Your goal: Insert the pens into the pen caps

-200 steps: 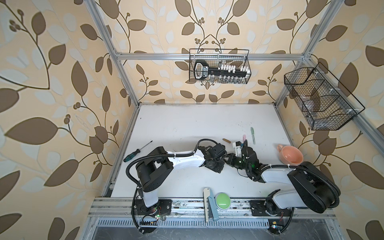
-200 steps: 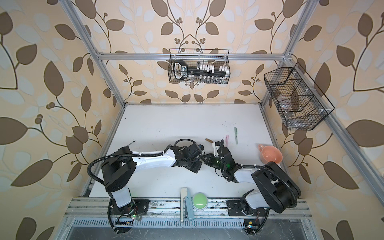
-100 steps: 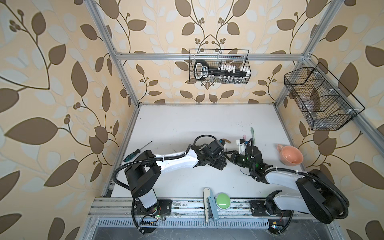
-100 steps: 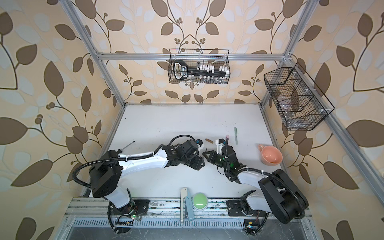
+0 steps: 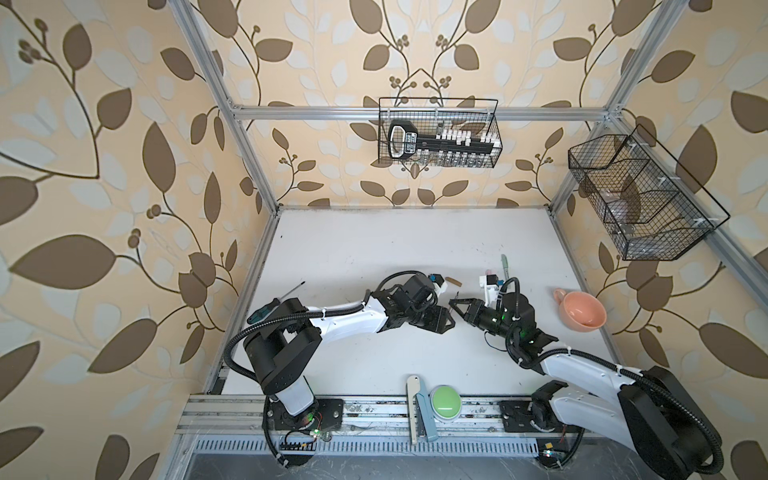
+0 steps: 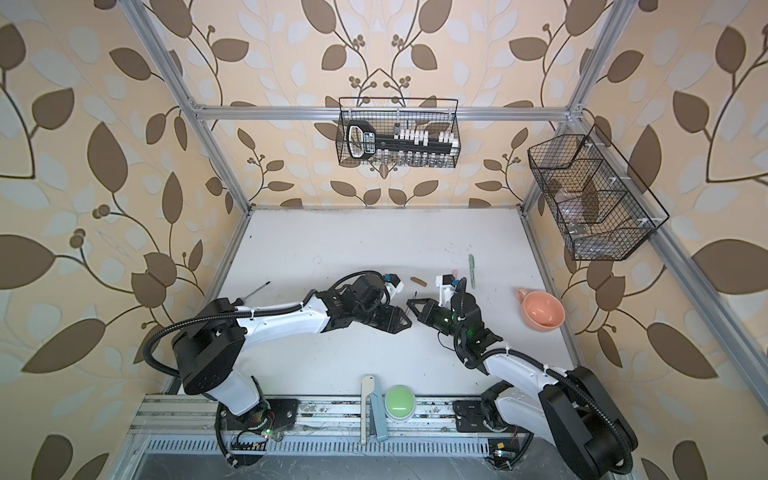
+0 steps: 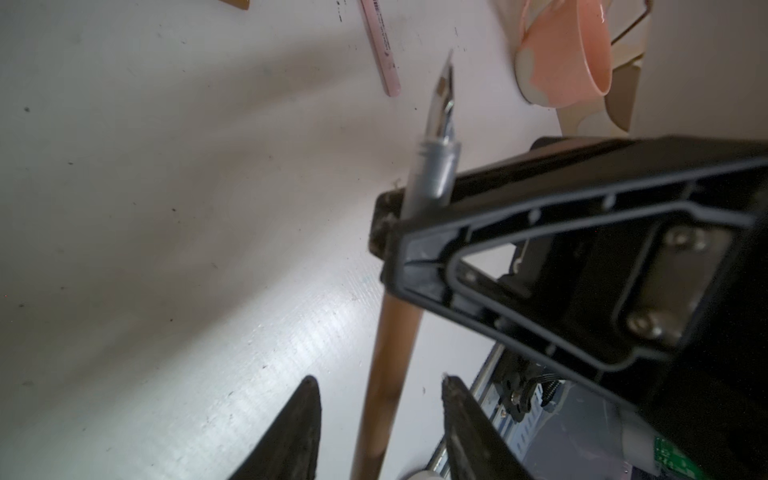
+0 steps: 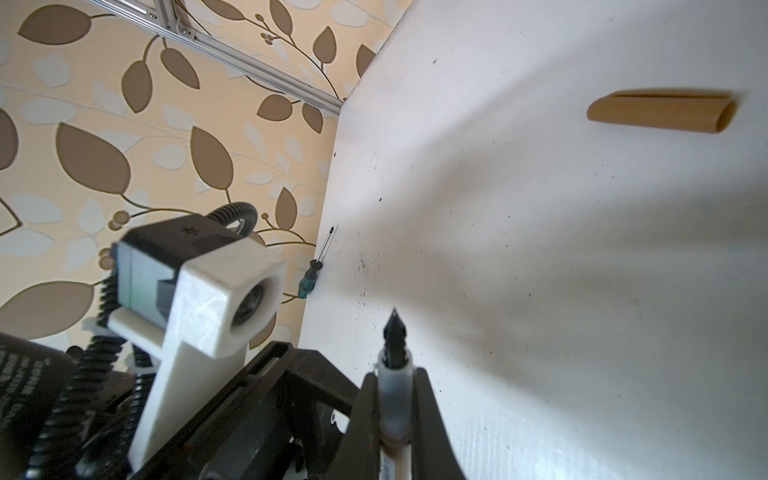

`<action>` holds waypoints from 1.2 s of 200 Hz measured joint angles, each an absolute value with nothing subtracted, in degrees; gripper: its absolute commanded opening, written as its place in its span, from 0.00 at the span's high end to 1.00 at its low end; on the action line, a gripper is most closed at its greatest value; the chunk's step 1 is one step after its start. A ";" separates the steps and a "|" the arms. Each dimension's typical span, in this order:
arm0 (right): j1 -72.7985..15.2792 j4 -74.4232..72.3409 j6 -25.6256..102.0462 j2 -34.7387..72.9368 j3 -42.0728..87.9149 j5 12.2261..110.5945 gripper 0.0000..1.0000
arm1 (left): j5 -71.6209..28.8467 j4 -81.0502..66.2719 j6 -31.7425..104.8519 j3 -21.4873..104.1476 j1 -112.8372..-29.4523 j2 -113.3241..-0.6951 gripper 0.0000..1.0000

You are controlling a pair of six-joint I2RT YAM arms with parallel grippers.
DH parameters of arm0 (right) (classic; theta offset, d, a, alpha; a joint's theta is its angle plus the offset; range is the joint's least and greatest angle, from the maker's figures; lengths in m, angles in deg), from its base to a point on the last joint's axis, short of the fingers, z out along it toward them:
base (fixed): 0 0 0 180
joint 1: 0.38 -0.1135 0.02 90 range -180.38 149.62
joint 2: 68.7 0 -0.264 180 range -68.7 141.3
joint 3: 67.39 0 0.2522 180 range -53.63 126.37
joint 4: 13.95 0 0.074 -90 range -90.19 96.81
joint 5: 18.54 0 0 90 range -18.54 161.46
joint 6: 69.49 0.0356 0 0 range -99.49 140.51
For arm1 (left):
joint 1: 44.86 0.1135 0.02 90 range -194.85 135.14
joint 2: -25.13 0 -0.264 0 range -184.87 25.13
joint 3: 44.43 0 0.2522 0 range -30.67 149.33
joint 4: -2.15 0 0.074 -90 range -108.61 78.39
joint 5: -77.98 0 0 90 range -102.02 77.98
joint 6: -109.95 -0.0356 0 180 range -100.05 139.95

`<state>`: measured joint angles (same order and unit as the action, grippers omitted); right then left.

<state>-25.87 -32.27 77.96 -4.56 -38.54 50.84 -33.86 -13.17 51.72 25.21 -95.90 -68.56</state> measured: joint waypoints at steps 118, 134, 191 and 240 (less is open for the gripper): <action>-25.85 -32.99 79.45 -6.75 -40.05 50.93 1.00 | -36.09 -13.13 51.80 25.34 -95.88 -68.84 0.60; -25.72 -32.99 79.45 -6.99 -40.05 51.10 1.00 | -36.33 -13.13 51.76 25.38 -95.88 -69.10 0.61; -25.33 -33.95 79.67 -6.77 -40.05 51.10 1.00 | -37.14 -13.67 51.54 25.99 -95.88 -69.12 0.67; -25.33 -35.19 80.10 -5.94 -40.09 51.10 1.00 | -37.16 -14.46 51.52 27.63 -95.88 -70.59 0.69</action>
<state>-25.33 -35.19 80.10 -5.94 -40.09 51.10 -37.16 -14.46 51.52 27.63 -95.88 -70.59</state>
